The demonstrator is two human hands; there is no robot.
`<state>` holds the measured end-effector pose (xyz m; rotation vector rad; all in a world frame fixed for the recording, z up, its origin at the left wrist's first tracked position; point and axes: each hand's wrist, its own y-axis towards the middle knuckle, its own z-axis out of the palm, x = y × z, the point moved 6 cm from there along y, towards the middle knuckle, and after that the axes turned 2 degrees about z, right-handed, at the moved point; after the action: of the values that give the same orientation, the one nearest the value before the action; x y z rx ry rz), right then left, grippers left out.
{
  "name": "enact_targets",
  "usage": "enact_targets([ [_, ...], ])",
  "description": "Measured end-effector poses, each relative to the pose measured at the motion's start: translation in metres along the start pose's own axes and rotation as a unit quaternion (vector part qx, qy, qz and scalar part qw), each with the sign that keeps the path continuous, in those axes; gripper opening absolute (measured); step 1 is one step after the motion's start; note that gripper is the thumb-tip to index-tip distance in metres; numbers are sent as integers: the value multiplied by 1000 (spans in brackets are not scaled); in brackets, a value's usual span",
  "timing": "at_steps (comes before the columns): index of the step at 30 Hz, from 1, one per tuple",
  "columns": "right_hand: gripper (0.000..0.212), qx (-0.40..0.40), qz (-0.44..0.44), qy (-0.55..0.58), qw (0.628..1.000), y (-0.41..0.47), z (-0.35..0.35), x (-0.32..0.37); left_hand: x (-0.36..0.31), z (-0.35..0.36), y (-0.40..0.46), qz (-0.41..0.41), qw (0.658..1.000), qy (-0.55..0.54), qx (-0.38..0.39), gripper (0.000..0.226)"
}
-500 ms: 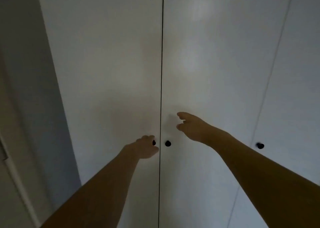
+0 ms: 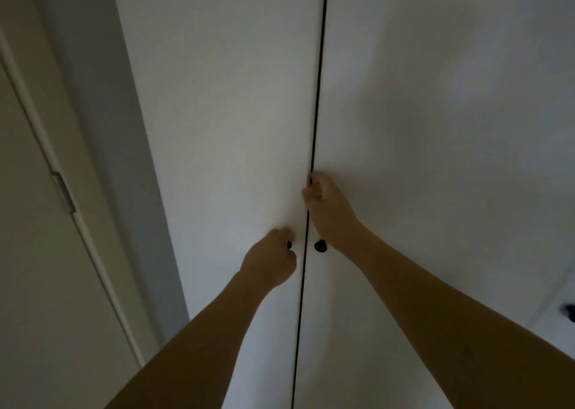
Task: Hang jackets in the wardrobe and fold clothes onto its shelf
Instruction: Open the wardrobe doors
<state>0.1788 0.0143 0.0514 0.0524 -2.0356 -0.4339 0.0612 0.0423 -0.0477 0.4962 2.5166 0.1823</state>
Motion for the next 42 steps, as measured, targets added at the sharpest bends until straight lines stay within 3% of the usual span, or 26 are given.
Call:
enact_targets([
  [4, 21, -15, -97, -75, 992, -13, 15, 26, 10, -11, -49, 15, 995, -22, -99, 26],
  [6, 20, 6, -148, -100, 984, -26, 28, 41, 25, -19, -78, 6, 993, -40, -112, 27],
  [10, 24, 68, -245, -102, 962, -62, 71, 81, 71, -35, -141, 0, 994, 36, -100, 34],
  [13, 34, 82, -309, -97, 943, -82, 106, 115, 122, -37, -200, -20, 990, 129, -46, 55],
  [17, 43, 90, -356, -82, 926, -96, 148, 147, 182, -68, -246, -118, 986, 71, -91, 54],
  [20, 47, 55, -389, -55, 918, -105, 186, 169, 191, -93, -246, -128, 986, 27, -105, 58],
  [22, 56, 30, -415, -34, 909, -110, 213, 186, 196, -112, -246, -152, 981, 15, -119, 45],
  [25, 74, -2, -494, -96, 864, -116, 254, 222, 223, -141, -251, -216, 965, 22, -144, 32],
  [27, 71, -18, -534, -192, 823, -116, 283, 245, 249, -159, -254, -253, 957, 2, -143, 31],
  [33, 29, 4, -470, -295, 832, -100, 372, 281, 323, -211, -249, -323, 936, -30, -137, 26],
  [42, 17, -12, -433, -323, 841, -81, 439, 291, 379, -235, -236, -288, 946, -18, -146, 22],
])
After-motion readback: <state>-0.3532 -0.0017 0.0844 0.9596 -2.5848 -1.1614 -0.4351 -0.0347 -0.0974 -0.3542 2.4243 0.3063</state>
